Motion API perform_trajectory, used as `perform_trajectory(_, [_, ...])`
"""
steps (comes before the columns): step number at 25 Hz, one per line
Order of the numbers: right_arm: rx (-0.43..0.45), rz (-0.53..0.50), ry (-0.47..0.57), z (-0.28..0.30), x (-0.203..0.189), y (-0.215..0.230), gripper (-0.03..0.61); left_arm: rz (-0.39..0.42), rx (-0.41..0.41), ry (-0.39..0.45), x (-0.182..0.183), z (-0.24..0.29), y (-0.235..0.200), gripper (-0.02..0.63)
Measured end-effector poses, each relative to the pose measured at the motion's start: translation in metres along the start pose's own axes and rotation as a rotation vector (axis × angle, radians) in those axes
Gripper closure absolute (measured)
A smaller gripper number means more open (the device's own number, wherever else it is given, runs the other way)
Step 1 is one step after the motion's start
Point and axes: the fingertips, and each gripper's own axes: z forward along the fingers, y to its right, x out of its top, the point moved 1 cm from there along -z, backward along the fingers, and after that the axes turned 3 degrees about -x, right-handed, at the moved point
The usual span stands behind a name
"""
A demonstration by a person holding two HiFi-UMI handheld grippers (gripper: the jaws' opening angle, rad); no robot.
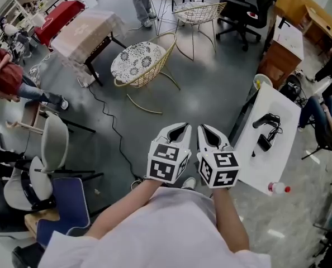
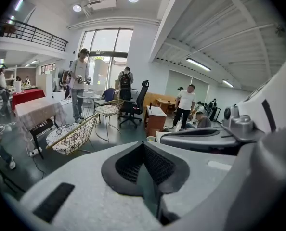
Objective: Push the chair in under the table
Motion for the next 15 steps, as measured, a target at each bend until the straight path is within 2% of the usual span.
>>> perform_trajectory(8, [-0.007, 0.021, -0.007, 0.003, 0.008, 0.044, 0.575, 0.008, -0.007, -0.005, 0.014, 0.037, 0.018, 0.609])
perform_trajectory(15, [-0.014, 0.035, -0.027, 0.025, 0.009, 0.066, 0.575, 0.009, -0.023, -0.014, 0.023, 0.070, 0.009, 0.609])
